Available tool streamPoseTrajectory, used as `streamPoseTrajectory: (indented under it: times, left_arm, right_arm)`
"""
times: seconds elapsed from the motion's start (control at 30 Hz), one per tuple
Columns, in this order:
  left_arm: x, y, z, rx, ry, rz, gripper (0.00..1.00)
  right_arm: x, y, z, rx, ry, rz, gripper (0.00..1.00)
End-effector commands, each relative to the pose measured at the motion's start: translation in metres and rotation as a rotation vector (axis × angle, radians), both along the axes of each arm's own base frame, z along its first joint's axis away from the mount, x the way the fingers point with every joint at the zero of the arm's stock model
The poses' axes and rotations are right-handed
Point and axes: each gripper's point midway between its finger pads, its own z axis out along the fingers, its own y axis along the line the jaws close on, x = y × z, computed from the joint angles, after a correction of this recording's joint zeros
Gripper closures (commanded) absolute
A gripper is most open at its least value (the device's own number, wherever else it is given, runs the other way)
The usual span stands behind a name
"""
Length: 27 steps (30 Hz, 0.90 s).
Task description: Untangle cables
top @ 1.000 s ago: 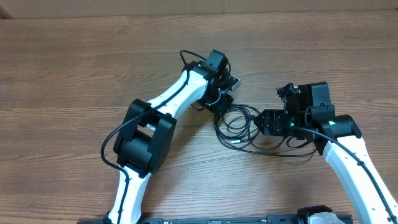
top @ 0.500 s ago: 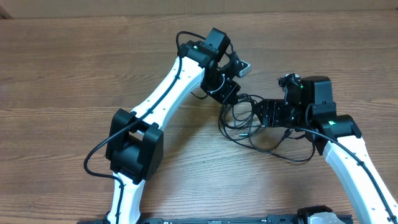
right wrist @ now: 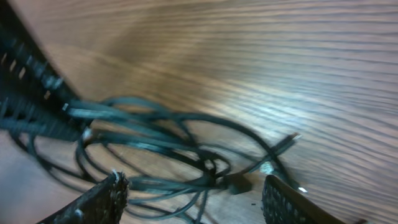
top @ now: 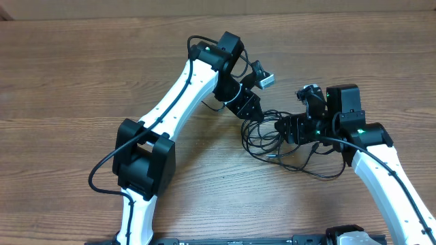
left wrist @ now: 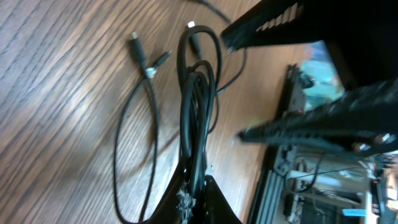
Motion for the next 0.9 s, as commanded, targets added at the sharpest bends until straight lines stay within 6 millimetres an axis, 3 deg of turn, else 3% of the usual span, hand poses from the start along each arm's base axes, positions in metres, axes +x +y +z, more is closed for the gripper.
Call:
streamPoseTrajectory:
  times: [0.0, 0.3, 0.57, 0.87]
  left_arm:
    - [-0.004, -0.008, 0.044, -0.185, -0.02, -0.041, 0.96]
    - [-0.009, -0.007, 0.05, -0.216, 0.02, -0.043, 0.96]
    - [-0.018, -0.007, 0.058, -0.263, 0.05, -0.066, 0.96]
    - [-0.017, -0.007, 0.058, -0.263, 0.05, -0.065, 0.96]
  right_arm:
    - [-0.001, 0.013, 0.011, 0.031, -0.063, 0.129, 0.31]
    - [0.006, 0.013, 0.015, -0.005, -0.131, 0.178, 0.2]
    - [0.016, 0.009, 0.017, -0.024, -0.162, 0.147, 0.43]
    - [0.006, 0.009, -0.007, 0.0, -0.06, 0.117, 0.44]
